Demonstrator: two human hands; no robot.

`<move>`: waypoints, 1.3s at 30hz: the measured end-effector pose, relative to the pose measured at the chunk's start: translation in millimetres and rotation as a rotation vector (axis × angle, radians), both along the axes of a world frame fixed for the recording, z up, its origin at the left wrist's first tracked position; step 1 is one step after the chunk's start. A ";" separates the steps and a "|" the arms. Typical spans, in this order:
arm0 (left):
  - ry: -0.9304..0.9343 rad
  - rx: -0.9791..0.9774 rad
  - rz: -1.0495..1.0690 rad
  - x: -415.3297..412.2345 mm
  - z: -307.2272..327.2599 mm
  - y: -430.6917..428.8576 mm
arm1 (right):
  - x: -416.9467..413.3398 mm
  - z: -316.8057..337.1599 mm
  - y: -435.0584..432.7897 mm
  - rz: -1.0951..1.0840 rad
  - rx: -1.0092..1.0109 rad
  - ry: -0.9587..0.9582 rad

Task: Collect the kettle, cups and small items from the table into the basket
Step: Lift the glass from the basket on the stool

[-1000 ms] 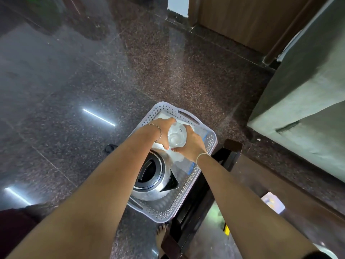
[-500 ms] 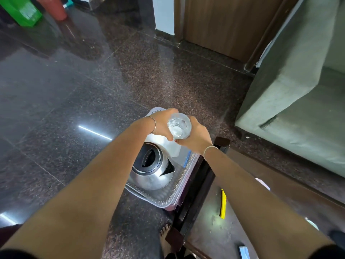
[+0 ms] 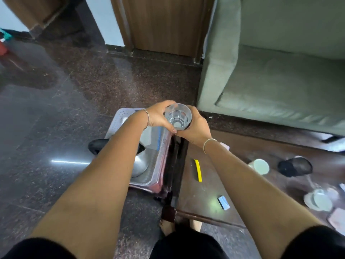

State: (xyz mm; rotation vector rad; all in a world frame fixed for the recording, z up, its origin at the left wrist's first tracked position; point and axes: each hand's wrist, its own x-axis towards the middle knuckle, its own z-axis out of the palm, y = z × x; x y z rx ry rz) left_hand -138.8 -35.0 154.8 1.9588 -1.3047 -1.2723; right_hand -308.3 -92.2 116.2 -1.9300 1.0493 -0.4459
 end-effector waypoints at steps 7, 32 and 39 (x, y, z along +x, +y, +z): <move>0.122 -0.087 -0.090 -104.8 6.3 -26.4 | -103.2 10.5 -10.5 -0.148 -0.027 -0.003; 0.189 -0.022 -0.214 -488.2 -119.8 -64.2 | -471.9 -107.1 -10.6 -0.524 0.160 0.244; 0.085 0.100 -0.208 -510.6 -173.2 -83.0 | -485.2 -159.9 -24.5 -0.530 0.267 0.326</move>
